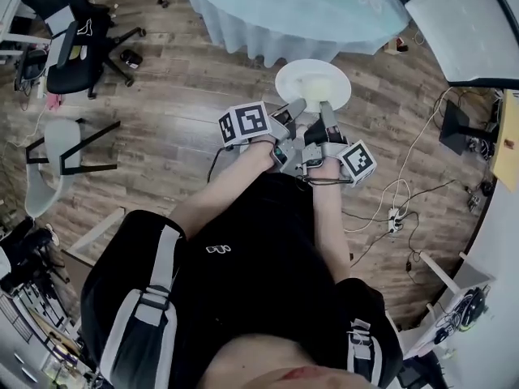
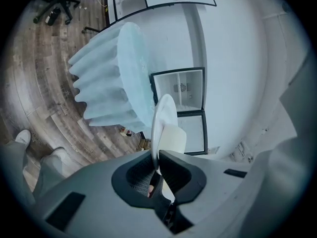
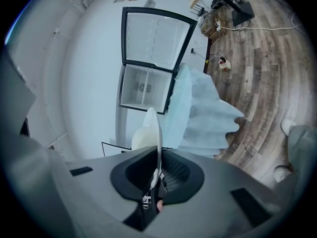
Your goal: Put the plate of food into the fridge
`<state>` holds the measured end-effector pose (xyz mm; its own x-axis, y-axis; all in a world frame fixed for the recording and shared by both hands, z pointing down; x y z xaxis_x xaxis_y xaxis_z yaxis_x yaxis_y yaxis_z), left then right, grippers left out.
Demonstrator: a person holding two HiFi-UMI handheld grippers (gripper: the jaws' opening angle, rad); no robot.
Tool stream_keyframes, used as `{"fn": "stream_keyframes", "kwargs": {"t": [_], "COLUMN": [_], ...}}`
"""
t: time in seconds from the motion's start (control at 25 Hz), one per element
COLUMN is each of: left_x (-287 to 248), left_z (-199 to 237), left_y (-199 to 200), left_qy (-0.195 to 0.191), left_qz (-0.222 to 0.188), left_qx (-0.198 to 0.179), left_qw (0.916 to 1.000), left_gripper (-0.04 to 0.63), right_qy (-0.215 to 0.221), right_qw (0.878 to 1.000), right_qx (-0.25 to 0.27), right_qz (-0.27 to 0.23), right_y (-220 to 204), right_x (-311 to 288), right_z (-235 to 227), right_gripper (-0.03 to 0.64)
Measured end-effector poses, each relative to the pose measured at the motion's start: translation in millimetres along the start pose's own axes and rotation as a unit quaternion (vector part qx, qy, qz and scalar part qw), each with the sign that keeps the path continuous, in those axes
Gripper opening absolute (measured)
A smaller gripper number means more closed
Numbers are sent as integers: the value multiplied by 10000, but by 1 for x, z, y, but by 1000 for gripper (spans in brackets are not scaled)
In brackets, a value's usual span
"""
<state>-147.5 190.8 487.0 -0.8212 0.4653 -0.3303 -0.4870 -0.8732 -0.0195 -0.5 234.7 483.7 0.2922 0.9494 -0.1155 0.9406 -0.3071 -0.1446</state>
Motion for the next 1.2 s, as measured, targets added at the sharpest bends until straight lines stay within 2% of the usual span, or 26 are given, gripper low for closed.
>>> {"fn": "stream_keyframes", "kwargs": {"t": [0.16, 0.4, 0.6, 0.72, 0.88, 1.04, 1.2], "left_x": [-19, -69, -114, -135, -147, -153, -156], "left_z": [3, -38, -44, -49, -55, -55, -36], "left_y": [-8, 7, -7, -12, -7, 14, 37], "left_qy": [120, -161, -105, -124, -126, -44, 189], "left_qz": [-55, -379, -416, -514, -624, -710, -776], "left_qx": [213, 17, 152, 189, 253, 174, 568], "left_qw": [9997, 9991, 9990, 9984, 9977, 9973, 9952], "left_gripper": [31, 34, 31, 29, 32, 28, 31], "right_qy": [-9, 371, 272, 280, 358, 339, 46], "right_qw": [9995, 9981, 9981, 9971, 9956, 9955, 9941], "right_qx": [-143, 197, 62, 157, 216, 82, -48], "right_qz": [268, 460, 548, 685, 835, 880, 1086], "right_y": [20, 85, 130, 154, 169, 171, 162], "right_x": [-3, -34, -34, -37, -49, -73, -101], "right_z": [-13, 5, -11, -17, -15, -20, -33], "right_gripper": [31, 31, 31, 31, 31, 31, 32]}}
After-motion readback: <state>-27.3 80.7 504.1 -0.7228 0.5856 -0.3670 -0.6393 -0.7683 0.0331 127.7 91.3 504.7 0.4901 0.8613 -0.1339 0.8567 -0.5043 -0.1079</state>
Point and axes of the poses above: the fingertips, and each gripper's own axes: x backward along the fingers, z to its left, y out of its top, the point moved 8 cm from there along x, backward along the fingers, and after that the axes turned 5 degrees about y, right-handed, at the moved point
